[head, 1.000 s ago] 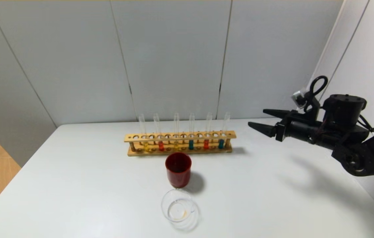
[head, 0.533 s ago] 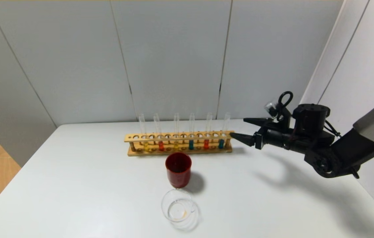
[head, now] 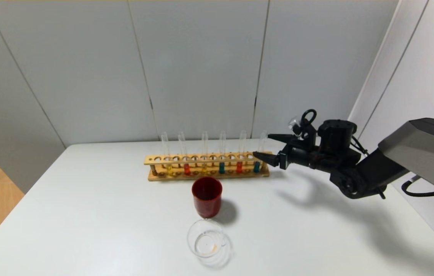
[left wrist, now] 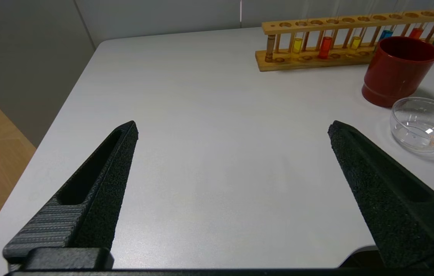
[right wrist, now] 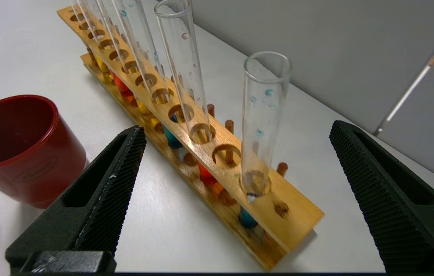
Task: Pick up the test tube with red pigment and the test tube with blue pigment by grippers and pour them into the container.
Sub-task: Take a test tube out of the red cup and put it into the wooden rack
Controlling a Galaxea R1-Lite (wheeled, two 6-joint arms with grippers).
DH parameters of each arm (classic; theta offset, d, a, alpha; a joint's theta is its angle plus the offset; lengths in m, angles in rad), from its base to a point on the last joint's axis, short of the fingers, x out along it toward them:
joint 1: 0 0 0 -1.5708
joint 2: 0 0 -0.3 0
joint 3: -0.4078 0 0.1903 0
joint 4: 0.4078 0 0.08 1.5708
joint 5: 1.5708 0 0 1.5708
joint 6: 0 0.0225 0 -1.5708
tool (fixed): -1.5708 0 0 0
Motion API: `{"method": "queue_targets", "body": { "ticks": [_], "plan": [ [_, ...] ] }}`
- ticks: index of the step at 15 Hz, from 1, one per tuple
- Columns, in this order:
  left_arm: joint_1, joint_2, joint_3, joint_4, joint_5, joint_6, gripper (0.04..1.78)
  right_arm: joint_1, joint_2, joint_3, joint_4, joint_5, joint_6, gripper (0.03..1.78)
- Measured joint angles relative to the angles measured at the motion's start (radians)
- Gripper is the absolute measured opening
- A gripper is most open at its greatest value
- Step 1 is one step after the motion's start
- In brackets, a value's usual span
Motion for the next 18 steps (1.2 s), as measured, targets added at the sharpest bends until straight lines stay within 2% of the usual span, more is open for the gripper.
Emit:
{"method": "queue_targets", "body": {
  "ticks": [9, 14, 16, 18],
  "plan": [
    [0.0, 0.0, 0.0, 0.0, 0.0, 0.0, 1.75, -0.001, 0.075, -0.118, 0.053, -0.002, 0.002, 1.75],
    [0.0, 0.0, 0.0, 0.0, 0.0, 0.0, 1.75, -0.009, 0.093, -0.181, 0.115, -0.004, 0.003, 1.74],
    [0.0, 0.0, 0.0, 0.0, 0.0, 0.0, 1.75, -0.008, 0.096, -0.189, 0.116, -0.006, 0.004, 1.64],
    [0.0, 0.0, 0.0, 0.0, 0.0, 0.0, 1.75, 0.001, 0.099, -0.195, 0.115, -0.008, 0.003, 1.43]
  ]
}}
